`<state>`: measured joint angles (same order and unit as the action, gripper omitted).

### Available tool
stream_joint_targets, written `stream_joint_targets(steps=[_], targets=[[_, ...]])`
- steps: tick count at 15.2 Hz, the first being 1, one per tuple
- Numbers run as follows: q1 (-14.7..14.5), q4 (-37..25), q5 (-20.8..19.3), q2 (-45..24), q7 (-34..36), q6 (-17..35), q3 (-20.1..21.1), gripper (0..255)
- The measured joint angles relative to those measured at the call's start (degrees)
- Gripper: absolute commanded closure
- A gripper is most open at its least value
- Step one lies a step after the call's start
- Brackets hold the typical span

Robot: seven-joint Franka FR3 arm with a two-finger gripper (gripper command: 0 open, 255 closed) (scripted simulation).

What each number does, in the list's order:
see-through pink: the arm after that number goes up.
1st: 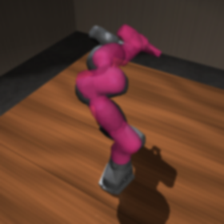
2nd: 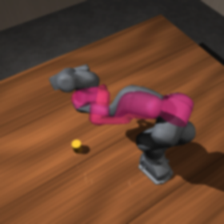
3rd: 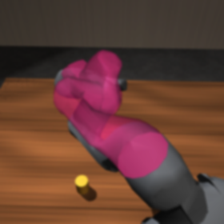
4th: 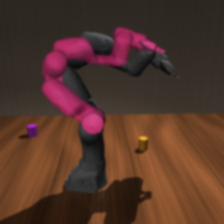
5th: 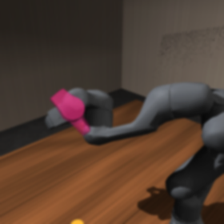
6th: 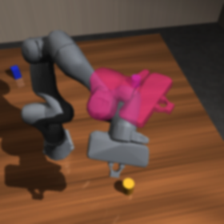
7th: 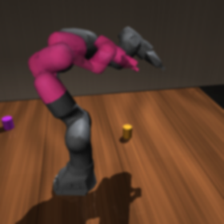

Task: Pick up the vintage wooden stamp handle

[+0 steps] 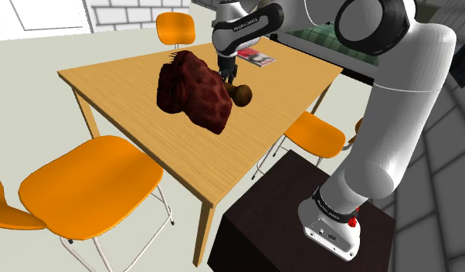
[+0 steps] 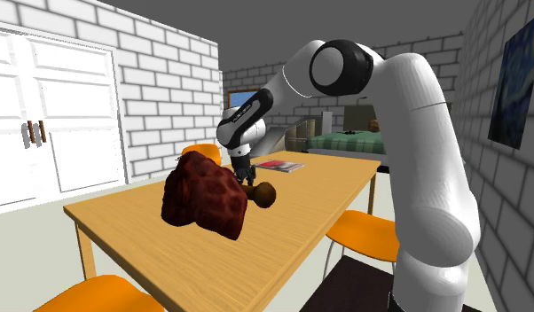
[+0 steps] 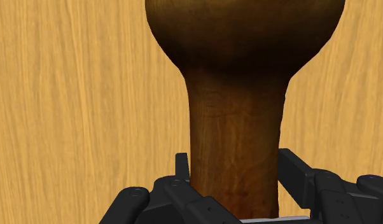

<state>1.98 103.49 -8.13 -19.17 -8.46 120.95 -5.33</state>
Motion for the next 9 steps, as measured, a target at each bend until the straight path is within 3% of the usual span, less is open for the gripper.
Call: stream_joint_targets(steps=[9], targets=[[-0.02,-0.76,0.06,0.49,-0.16,-1.34,0.01,255]])
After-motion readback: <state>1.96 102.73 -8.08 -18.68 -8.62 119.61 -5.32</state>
